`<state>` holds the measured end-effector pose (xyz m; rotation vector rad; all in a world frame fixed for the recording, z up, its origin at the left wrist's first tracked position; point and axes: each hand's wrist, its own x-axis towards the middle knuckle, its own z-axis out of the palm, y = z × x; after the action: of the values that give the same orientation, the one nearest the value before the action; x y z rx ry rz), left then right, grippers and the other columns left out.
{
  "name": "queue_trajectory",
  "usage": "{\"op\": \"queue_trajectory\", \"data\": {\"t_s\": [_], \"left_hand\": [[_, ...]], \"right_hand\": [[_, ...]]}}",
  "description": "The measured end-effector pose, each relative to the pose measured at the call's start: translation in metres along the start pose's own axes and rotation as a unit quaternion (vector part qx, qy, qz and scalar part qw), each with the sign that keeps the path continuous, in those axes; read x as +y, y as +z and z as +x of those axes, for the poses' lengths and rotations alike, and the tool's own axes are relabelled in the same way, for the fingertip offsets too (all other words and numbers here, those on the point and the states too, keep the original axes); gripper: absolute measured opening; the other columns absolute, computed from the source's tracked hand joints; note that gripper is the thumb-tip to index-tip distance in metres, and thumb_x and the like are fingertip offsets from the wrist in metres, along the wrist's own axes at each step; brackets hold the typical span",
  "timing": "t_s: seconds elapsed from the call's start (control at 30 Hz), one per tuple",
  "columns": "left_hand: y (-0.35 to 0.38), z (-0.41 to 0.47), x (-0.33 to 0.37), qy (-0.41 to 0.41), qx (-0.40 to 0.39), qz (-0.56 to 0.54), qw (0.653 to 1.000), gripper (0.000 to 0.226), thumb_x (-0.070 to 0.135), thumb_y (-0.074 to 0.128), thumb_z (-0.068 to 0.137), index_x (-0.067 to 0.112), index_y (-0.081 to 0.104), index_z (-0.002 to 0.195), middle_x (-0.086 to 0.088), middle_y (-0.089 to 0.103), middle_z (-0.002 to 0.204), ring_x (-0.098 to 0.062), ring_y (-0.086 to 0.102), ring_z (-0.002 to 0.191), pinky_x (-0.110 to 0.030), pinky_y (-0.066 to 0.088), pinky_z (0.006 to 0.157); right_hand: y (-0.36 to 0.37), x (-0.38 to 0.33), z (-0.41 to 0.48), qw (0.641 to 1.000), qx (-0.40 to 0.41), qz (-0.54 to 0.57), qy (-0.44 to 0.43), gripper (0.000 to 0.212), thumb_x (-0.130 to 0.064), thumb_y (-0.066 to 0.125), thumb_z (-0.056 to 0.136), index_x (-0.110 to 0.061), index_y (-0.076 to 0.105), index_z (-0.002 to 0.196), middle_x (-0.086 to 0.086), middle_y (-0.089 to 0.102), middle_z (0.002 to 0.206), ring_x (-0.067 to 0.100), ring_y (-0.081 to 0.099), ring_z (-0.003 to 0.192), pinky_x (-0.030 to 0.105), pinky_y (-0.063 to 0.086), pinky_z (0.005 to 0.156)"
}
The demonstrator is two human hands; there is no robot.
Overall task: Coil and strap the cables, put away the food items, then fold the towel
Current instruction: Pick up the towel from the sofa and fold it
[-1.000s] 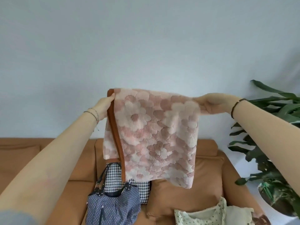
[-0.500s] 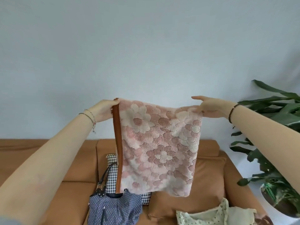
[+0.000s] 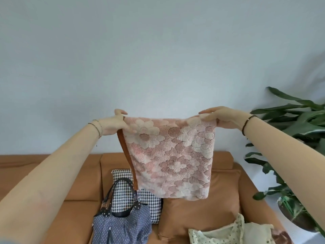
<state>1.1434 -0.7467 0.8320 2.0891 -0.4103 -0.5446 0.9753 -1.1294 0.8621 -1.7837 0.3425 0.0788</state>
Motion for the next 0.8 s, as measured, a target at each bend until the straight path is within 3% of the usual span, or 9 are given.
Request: {"op": "queue_trajectory", "data": {"t_s": [0.1,0.17,0.27,0.47,0.53,0.6,0.67,0.73,0.8], "left_hand": [[0.008,0.003,-0.003,-0.013,-0.044,0.258,0.965,0.095,0.006,0.083,0.063,0.021,0.023,0.135,-0.009,0.049,0.101,-0.02,0.05,0.087,-0.031,0.044,0.072],[0.015,0.007,-0.002,-0.007,-0.051,0.379,0.924,0.097,0.011,0.09,0.064,0.022,0.029,0.138,-0.006,0.056,0.104,-0.022,0.056,0.091,-0.032,0.046,0.07],[0.02,0.011,-0.003,-0.004,-0.043,0.452,0.891,0.088,0.025,0.093,0.065,0.021,0.041,0.136,0.0,0.057,0.111,-0.021,0.056,0.101,-0.031,0.045,0.075],[0.017,0.011,-0.003,0.003,0.0,0.498,0.867,0.038,0.033,0.09,0.068,0.019,0.06,0.085,-0.002,0.063,0.096,-0.015,0.057,0.078,-0.022,0.041,0.055],[0.008,0.012,-0.005,0.025,0.01,0.496,0.868,0.036,0.036,0.09,0.067,0.015,0.063,0.081,-0.003,0.055,0.106,-0.015,0.056,0.08,-0.023,0.046,0.059],[-0.005,0.005,-0.003,0.041,-0.003,0.469,0.882,0.055,0.045,0.089,0.058,0.013,0.067,0.098,0.003,0.048,0.115,-0.018,0.056,0.095,-0.03,0.05,0.077],[-0.025,-0.012,0.011,0.056,-0.027,0.435,0.898,0.064,0.051,0.079,0.048,0.017,0.069,0.101,0.003,0.059,0.105,-0.019,0.058,0.092,-0.032,0.047,0.075],[-0.049,-0.025,0.031,0.132,0.028,0.317,0.939,0.055,0.052,0.077,0.045,0.02,0.071,0.09,0.0,0.065,0.085,-0.019,0.058,0.08,-0.03,0.042,0.069],[-0.068,-0.026,0.048,0.225,0.134,0.055,0.963,0.061,0.051,0.08,0.052,0.019,0.071,0.103,0.004,0.07,0.098,-0.015,0.062,0.092,-0.028,0.046,0.081]], "right_hand": [[0.01,0.006,-0.004,0.968,-0.025,-0.249,0.013,0.044,-0.02,0.087,0.075,-0.012,0.068,0.115,0.003,0.07,0.117,0.016,0.063,0.109,0.033,0.051,0.1],[0.02,0.015,-0.003,0.927,0.002,-0.374,0.008,0.034,-0.028,0.089,0.07,-0.016,0.074,0.098,-0.001,0.07,0.097,0.016,0.059,0.092,0.032,0.048,0.082],[0.03,0.025,-0.001,0.896,0.032,-0.443,0.011,0.027,-0.025,0.09,0.069,-0.011,0.071,0.082,-0.002,0.059,0.077,0.015,0.05,0.075,0.029,0.038,0.064],[0.021,0.03,-0.002,0.887,0.045,-0.459,-0.01,0.03,-0.032,0.086,0.076,-0.007,0.069,0.081,0.001,0.064,0.072,0.018,0.055,0.071,0.027,0.038,0.058],[0.014,0.027,-0.005,0.888,0.043,-0.458,-0.018,0.026,-0.033,0.085,0.078,-0.015,0.066,0.077,-0.003,0.063,0.074,0.014,0.055,0.07,0.026,0.038,0.058],[0.009,0.023,-0.011,0.887,0.03,-0.46,-0.034,0.029,-0.031,0.084,0.079,-0.015,0.061,0.074,-0.001,0.059,0.078,0.013,0.051,0.068,0.027,0.036,0.059],[0.0,0.007,-0.026,0.899,0.016,-0.437,-0.032,0.024,-0.026,0.081,0.082,-0.013,0.061,0.083,0.0,0.059,0.084,0.013,0.052,0.074,0.026,0.039,0.063],[-0.014,-0.027,-0.044,0.931,0.017,-0.359,-0.065,0.025,-0.022,0.078,0.081,-0.009,0.061,0.094,0.0,0.06,0.087,0.014,0.055,0.082,0.025,0.045,0.07],[-0.026,-0.058,-0.051,0.964,0.071,-0.174,-0.185,0.034,-0.019,0.075,0.081,-0.002,0.059,0.106,0.004,0.066,0.098,0.019,0.063,0.093,0.03,0.051,0.079]]}}
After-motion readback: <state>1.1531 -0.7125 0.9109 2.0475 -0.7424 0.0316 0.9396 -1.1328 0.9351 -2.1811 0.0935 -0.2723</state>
